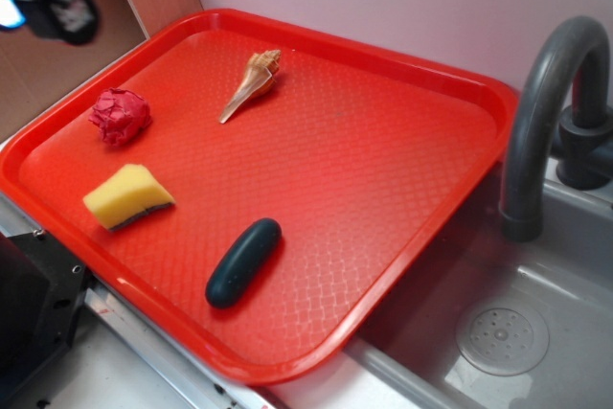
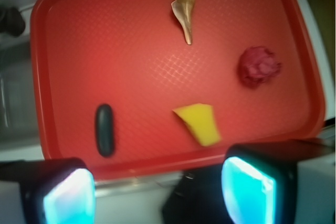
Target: Grab the plastic pickle.
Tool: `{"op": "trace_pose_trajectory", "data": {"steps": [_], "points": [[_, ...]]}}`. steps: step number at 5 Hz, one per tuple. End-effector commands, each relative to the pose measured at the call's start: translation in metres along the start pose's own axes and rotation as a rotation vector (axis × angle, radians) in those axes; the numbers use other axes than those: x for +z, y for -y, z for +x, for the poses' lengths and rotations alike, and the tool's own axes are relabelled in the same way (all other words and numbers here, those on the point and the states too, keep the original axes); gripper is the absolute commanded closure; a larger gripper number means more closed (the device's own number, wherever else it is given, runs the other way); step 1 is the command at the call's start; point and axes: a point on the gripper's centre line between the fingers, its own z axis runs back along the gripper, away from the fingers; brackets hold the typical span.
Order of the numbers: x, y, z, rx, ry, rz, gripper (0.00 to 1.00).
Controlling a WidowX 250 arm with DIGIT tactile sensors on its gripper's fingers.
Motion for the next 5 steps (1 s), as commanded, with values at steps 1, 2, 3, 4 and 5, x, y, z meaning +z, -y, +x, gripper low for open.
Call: {"op": "trace_pose_trajectory", "data": {"steps": [1, 2, 3, 4, 5], "points": [[-0.065, 0.037, 0.013, -0.067, -0.118, -0.093, 0.00], [-0.096, 0.054, 0.004, -0.171, -0.162, -0.078, 0.00], [-0.115, 0.064, -0.005, -0.239, -0.192, -0.058, 0.00], [-0.139, 0.070, -0.010, -0.278, -0.212, -0.023, 0.00], [-0.160, 0.068, -0.011, -0.272, -0.251, 0.052, 0.00]]}}
